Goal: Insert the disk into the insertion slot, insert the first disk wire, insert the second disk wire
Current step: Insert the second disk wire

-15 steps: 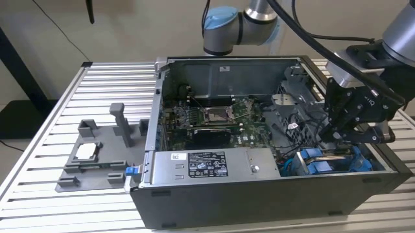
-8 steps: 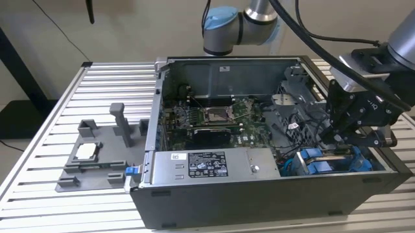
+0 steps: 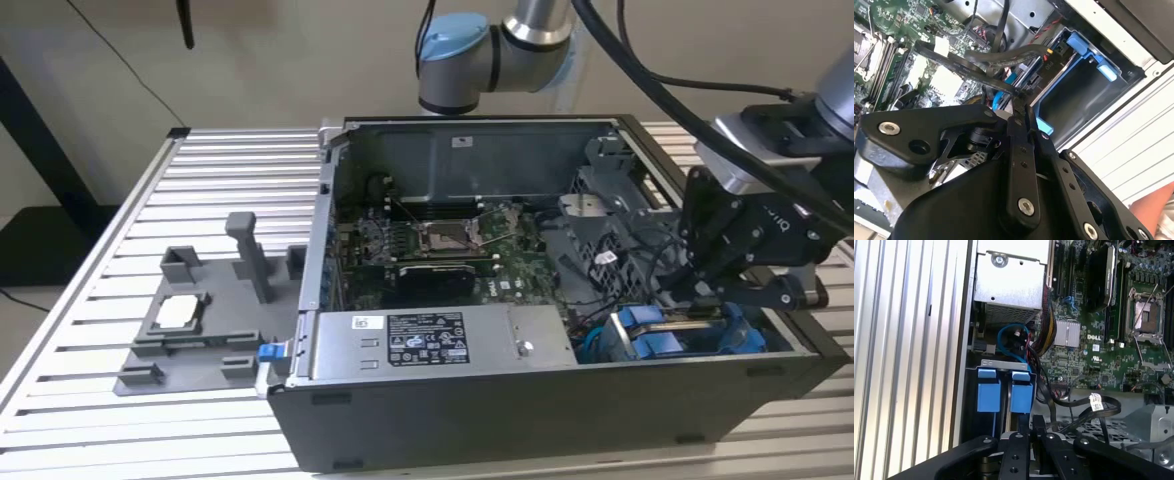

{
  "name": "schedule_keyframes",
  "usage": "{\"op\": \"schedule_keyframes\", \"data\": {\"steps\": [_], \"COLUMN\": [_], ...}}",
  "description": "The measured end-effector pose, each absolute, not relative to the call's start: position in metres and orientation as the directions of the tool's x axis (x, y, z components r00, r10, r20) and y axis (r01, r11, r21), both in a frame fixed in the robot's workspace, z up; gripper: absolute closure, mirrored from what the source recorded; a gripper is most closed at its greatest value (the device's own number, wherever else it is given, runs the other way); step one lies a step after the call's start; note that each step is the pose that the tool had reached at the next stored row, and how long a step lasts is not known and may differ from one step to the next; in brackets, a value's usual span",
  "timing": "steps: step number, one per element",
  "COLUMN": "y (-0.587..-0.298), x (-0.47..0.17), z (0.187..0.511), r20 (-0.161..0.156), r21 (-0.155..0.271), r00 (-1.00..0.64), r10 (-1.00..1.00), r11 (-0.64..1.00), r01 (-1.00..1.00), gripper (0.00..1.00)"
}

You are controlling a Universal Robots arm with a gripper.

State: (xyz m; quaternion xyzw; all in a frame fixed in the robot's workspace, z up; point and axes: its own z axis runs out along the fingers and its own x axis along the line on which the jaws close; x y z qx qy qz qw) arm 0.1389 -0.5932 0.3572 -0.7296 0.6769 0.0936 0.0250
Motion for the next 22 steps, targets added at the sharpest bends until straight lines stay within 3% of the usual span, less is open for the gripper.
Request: {"op": "schedule_keyframes", "data": {"steps": [22], "y": [-0.5944], "x": [0.1435], "z": [0.3528], "r20": [-0.174], "r21": [0.1], "r00": [0.029], "r10": [-0.984], "r11": [-0.047], "r01": [-0.994], "gripper": [0.85]}}
